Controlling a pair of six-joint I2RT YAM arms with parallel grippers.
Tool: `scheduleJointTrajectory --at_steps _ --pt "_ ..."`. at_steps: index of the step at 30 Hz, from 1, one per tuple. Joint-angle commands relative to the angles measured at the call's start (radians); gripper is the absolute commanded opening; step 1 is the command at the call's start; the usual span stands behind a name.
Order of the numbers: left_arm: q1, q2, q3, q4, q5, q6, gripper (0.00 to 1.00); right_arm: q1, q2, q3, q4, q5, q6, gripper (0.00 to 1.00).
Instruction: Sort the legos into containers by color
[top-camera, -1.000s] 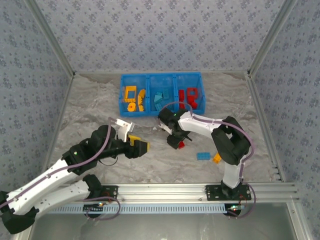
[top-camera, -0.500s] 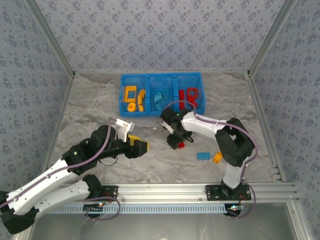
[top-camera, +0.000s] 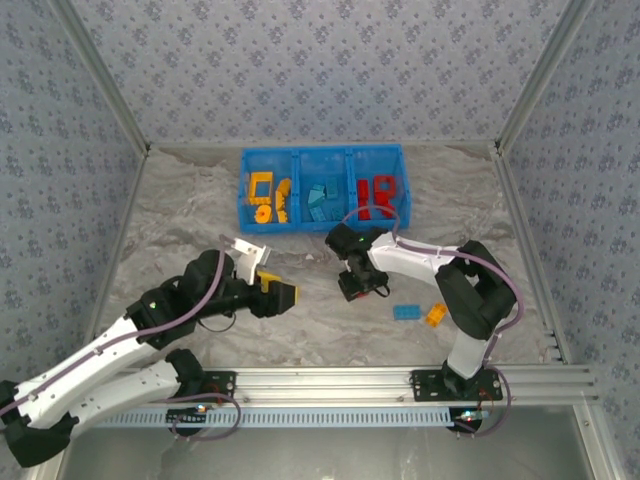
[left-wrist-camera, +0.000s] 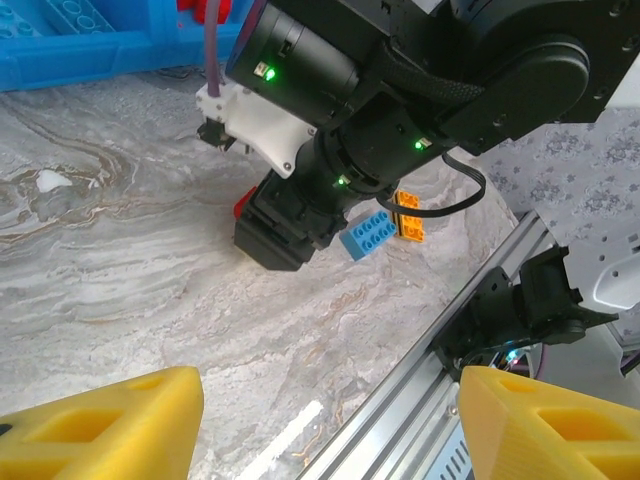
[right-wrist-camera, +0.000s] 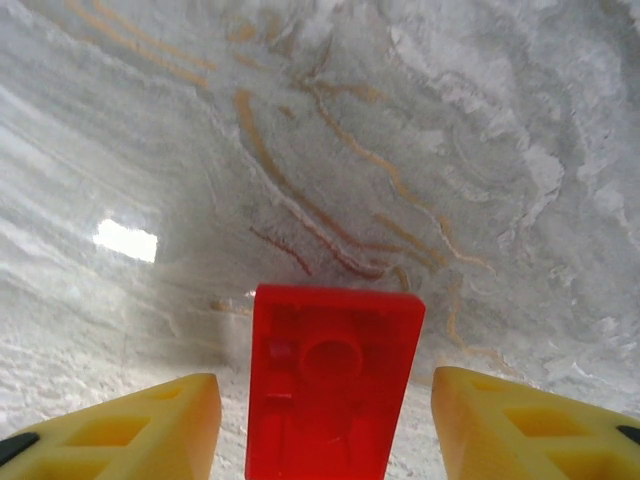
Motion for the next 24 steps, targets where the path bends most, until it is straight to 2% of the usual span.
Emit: scheduleJointTrajectory --at_steps 1,10,17,21,24 --pt "-0.007 -0.056 -0.022 -0.051 -0.029 -0.019 0.69 -0.007 0.020 -0.007 0.035 0.004 0.056 0.57" --pt "-0.007 -0.184 -0.096 -0.093 -0.154 -0.083 0.70 -0.008 0.039 -0.015 0.058 0.008 0.089 0.44" --pt "-0.018 -0.185 -0.064 -0.090 -0.299 -0.054 0.70 -0.023 -0.111 -0.040 0.049 0.087 0.106 0.33" --pt "-0.028 -0.123 -0.037 -0.011 -0.376 -0.011 0.70 -0.110 -0.223 0.005 0.021 0.117 0.077 0.32" --pt "-0.034 0.001 0.016 0.083 -0.416 0.030 0.70 -0.218 -0.240 0.075 0.029 0.104 0.032 0.32"
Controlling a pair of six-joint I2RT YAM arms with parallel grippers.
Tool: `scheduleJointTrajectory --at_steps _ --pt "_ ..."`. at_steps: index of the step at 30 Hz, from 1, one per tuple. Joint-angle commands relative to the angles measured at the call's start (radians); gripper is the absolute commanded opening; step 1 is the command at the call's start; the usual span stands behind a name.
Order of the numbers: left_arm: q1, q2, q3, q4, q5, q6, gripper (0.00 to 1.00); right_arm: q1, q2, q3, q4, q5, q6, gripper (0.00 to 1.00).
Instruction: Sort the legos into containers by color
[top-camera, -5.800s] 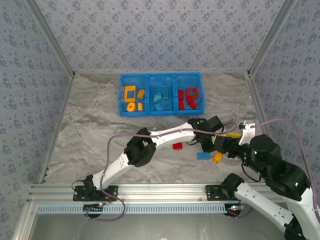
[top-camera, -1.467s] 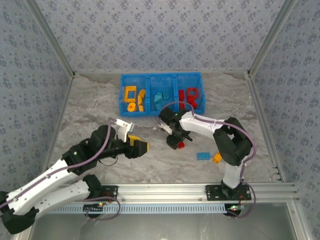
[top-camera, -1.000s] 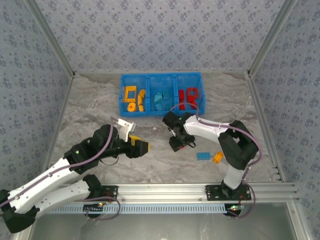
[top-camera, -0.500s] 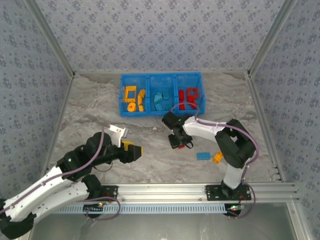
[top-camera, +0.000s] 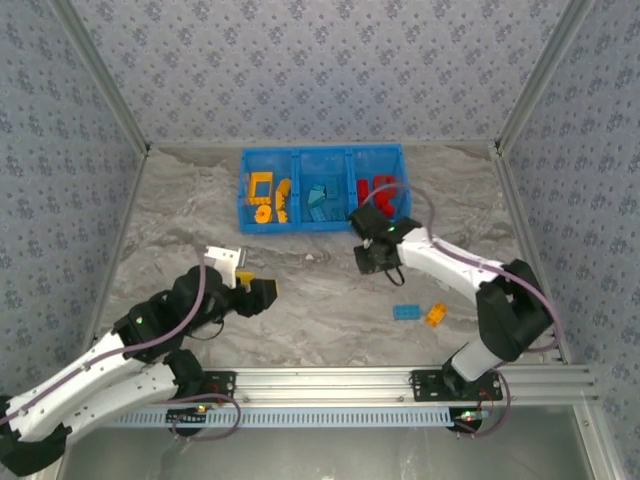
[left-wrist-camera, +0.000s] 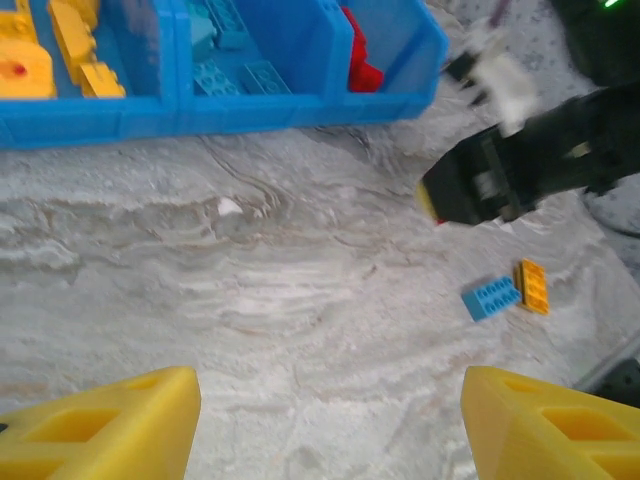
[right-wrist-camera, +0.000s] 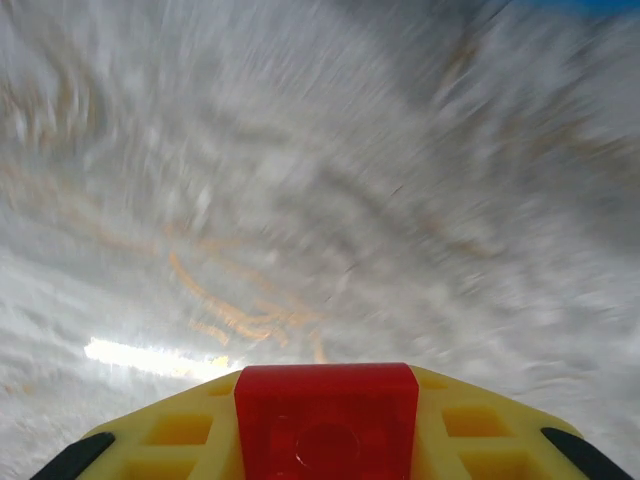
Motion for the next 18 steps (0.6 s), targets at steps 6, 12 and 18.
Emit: scheduleJointTrajectory --at_steps 6,12,18 --pt "-0.046 0.386 0.244 0.264 -0.101 0.143 0.70 -0.276 0.124 0.290 0.043 -0.081 -0.090 0.33" --pt "-0.060 0.534 0.331 0.332 -0.067 0.152 0.70 -0.326 0.349 0.490 0.047 -0.185 -0.111 0.34" --pt "-0.078 0.556 0.321 0.343 -0.064 0.131 0.70 -0.316 0.469 0.573 0.025 -0.206 -0.113 0.34"
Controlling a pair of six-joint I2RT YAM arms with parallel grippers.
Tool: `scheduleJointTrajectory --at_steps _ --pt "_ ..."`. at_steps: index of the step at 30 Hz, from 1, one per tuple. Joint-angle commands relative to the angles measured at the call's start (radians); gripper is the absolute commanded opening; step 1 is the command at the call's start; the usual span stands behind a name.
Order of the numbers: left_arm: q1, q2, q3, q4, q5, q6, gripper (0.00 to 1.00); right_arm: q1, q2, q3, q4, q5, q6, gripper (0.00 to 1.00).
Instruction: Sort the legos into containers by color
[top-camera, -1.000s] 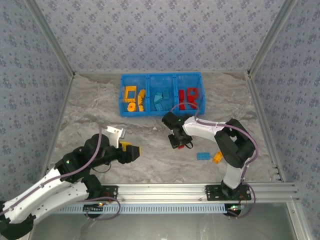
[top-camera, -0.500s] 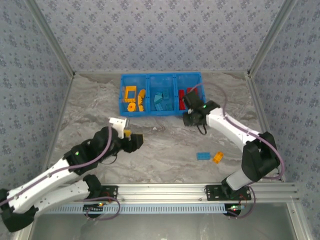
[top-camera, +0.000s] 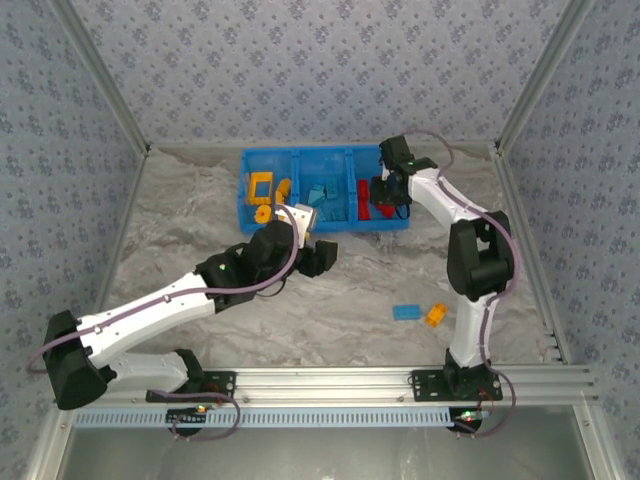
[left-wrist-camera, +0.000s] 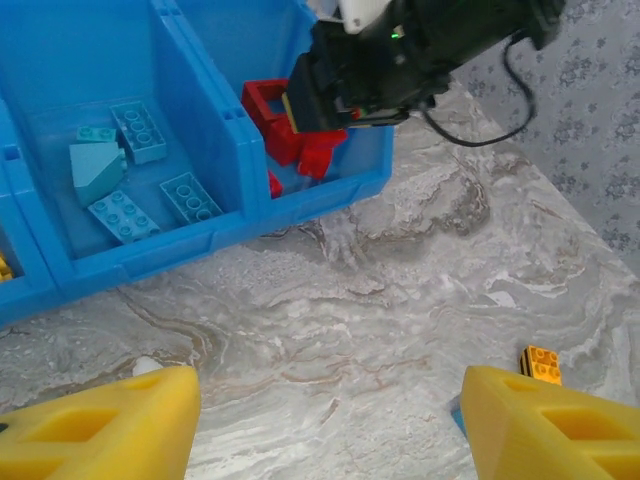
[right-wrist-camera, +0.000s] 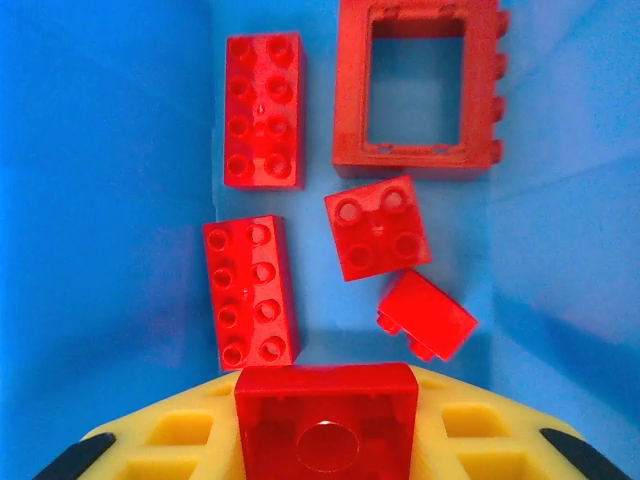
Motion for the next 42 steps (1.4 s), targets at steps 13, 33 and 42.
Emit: scheduleJointTrajectory --at_steps 13,33,42 --pt "-0.021 0.016 0.016 0.053 0.052 -0.007 0.70 0.020 0.079 0.047 -0.053 -0.016 -0.018 0.48" --pt "-0.177 0.576 0.417 -0.066 0.258 0.107 0.70 0.033 -0.892 -0.276 -0.302 0.107 0.092 0.58" --pt "-0.301 0.989 0.888 -0.292 0.160 0.116 0.70 0.039 -1.365 -0.302 -0.441 -0.021 0.169 0.65"
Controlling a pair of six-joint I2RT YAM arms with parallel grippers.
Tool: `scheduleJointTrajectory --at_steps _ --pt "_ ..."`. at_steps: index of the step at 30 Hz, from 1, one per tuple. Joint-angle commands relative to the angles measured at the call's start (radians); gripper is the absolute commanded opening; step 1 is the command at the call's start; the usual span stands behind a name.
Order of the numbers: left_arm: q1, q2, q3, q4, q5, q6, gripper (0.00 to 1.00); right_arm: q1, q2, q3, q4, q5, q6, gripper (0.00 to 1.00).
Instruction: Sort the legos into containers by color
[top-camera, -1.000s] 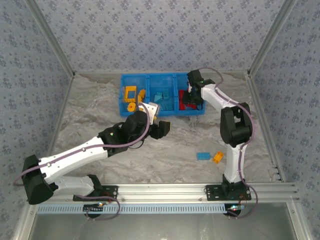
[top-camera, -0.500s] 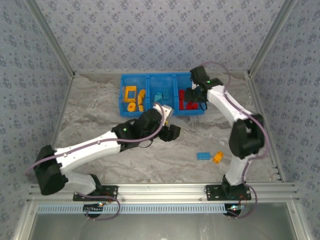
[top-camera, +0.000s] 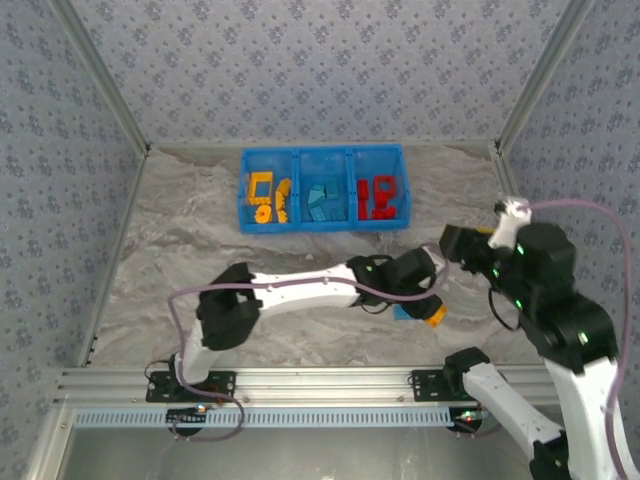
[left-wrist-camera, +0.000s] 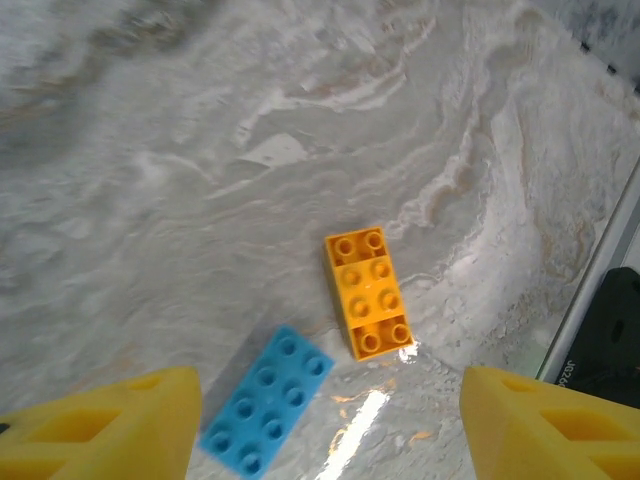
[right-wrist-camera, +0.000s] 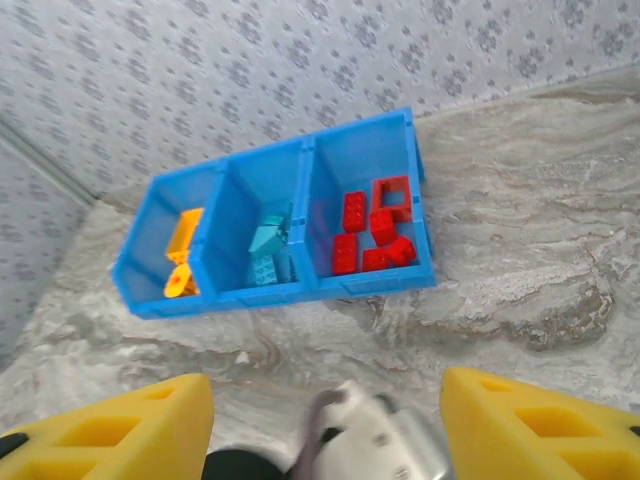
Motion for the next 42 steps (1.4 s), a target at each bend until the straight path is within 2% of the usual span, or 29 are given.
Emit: scheduleJointTrajectory --at_steps 1,7,12,24,36,42 --pt "-0.038 0.128 0.199 -0.160 -0.070 0.022 0.70 0.006 -0.070 -0.008 -0.095 -0.069 0.047 0.65" --pt "-0.063 0.344 0.512 -0.332 -0.151 0.019 0.71 0.005 -0.108 -0.007 -0.103 -0.082 0.078 0.66" --pt "-0.064 0.467 0.675 -0.429 -0.180 0.006 0.72 0.005 -0.110 -0.016 -0.092 -0.088 0.083 0.66" --pt "-0.082 0.581 0.764 -0.446 -0.164 0.006 0.70 0.005 -0.125 -0.054 -0.075 -0.092 0.101 0.66" --pt "-0.086 0.594 0.765 -0.431 -0.144 0.017 0.41 0.004 -0.129 -0.062 -0.078 -0.079 0.098 0.66" --pt "-0.086 0.547 0.764 -0.429 -0.181 0.021 0.37 0.005 -0.131 -0.062 -0.079 -0.077 0.092 0.66"
